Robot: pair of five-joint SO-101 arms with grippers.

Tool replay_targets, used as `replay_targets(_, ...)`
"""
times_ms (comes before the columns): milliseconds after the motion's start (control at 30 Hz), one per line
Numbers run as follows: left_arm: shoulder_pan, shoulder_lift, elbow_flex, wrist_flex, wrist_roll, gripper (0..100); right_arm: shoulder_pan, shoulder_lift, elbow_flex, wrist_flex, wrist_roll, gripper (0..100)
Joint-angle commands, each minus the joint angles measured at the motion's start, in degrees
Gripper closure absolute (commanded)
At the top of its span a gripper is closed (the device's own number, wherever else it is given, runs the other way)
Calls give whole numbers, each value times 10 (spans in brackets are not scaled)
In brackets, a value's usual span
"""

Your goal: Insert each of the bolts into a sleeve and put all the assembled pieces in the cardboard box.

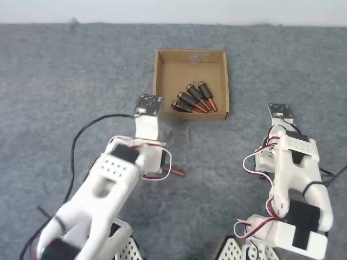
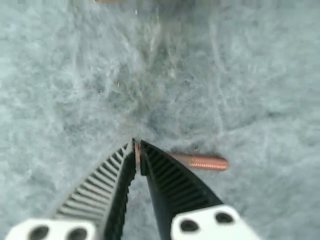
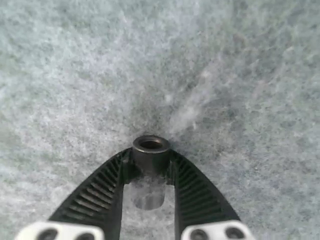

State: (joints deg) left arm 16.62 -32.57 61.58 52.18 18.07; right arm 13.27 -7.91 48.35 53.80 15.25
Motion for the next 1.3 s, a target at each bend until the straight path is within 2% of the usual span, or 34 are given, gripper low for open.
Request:
replay_targets(0,1,-99,28,-31,7,988,11,0,-16,7,-7,992)
replay_targets(133,5,-120,69,-69,20,988,11,0,-16,7,-7,992)
replay_targets(233,15,-97,65,-55,89,988,11,0,-16,7,-7,992)
replay_targets(300,20,-67,54,-55,110,988,11,0,-16,7,-8,992)
replay_targets(400,17,-6,31,-52,112,988,11,0,-16,7,-8,992)
replay_targets(700,4,145,-73,25,129,988,11,0,-16,4,-8,992)
replay_targets(1033,8,154,-88,60,137,988,10,0,-16,3,-8,992)
replay_targets(1267,4,113,-105,109,104,988,10,0,-16,3,-8,992)
